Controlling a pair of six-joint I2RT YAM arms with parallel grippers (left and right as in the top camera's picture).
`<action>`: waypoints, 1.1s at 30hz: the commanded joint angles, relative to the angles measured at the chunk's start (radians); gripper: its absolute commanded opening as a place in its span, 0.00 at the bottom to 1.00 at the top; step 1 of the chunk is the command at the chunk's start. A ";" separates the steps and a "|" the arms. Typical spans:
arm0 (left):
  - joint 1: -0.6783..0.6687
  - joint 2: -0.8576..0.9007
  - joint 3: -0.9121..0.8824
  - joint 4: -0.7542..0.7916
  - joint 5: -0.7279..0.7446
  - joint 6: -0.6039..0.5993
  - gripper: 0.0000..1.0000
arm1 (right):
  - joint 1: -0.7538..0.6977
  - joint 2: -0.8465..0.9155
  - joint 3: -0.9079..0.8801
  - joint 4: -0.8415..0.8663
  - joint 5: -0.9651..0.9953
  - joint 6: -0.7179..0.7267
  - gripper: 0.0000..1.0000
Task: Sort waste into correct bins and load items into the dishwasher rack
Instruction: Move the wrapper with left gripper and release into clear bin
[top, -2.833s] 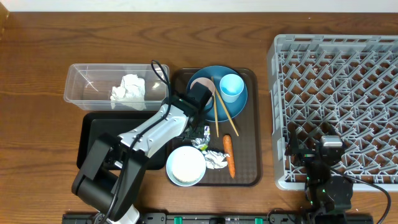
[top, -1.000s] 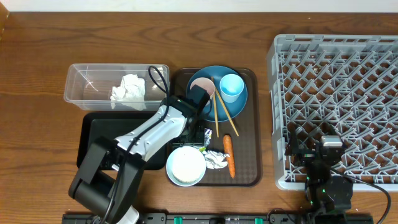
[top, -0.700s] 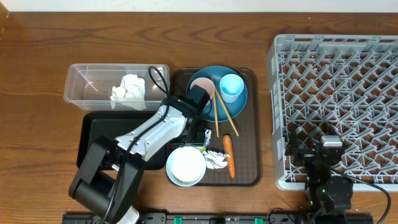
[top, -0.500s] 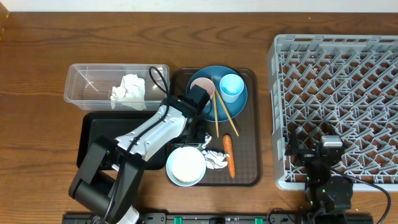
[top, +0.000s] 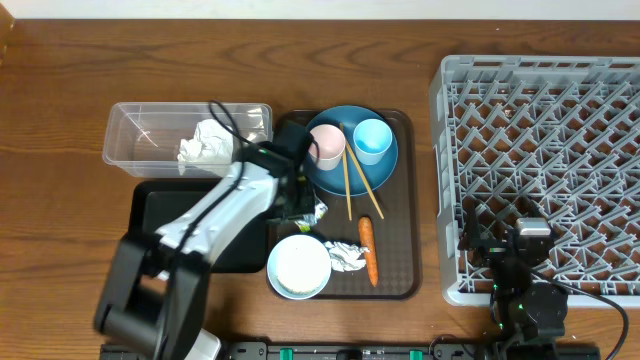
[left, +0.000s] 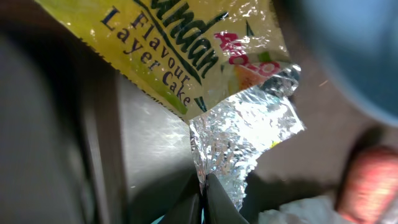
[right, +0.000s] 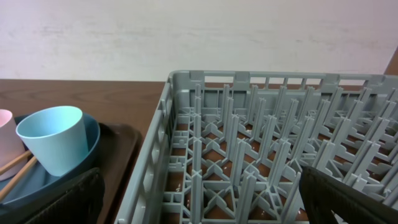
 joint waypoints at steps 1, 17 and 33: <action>0.042 -0.093 0.033 -0.004 -0.006 0.024 0.06 | -0.013 -0.001 -0.001 -0.004 0.000 -0.008 0.99; 0.315 -0.338 0.036 0.171 -0.146 0.024 0.06 | -0.013 -0.001 -0.001 -0.004 0.000 -0.008 0.99; 0.356 -0.093 0.036 0.278 -0.251 -0.018 0.08 | -0.013 -0.001 -0.001 -0.004 0.000 -0.008 0.99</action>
